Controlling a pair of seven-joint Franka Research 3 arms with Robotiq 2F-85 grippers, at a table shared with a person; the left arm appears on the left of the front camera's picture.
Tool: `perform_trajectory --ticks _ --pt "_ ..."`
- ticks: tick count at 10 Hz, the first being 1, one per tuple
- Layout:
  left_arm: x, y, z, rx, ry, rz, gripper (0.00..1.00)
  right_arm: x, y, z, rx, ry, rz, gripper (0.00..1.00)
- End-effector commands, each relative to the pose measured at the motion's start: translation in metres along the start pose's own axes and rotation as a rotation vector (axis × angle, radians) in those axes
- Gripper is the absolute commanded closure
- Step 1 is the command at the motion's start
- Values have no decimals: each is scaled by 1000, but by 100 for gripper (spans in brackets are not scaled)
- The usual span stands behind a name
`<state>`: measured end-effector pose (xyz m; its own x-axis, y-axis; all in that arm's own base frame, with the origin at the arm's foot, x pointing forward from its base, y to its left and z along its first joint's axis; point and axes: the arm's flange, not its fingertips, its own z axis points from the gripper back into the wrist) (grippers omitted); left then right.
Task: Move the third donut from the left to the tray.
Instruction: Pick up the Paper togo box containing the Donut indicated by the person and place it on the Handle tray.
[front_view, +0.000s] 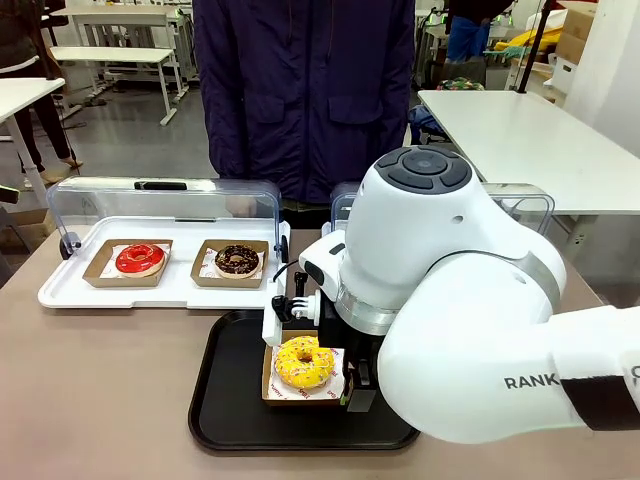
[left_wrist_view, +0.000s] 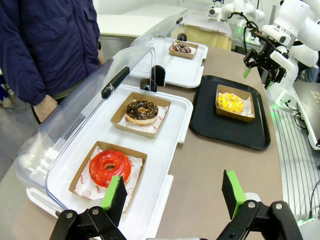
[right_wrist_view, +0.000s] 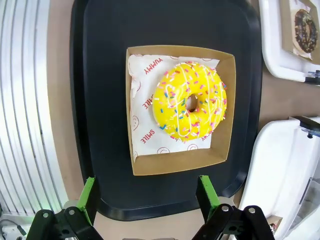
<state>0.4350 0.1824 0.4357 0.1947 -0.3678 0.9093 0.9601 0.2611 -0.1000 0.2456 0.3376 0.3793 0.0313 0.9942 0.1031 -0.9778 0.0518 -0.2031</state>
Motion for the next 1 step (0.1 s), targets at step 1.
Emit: perform_trajectory --ticks 1 --pt "2 -1 0 -1 -2 -8 0 4 0 -2 -20 -8 -11 0"
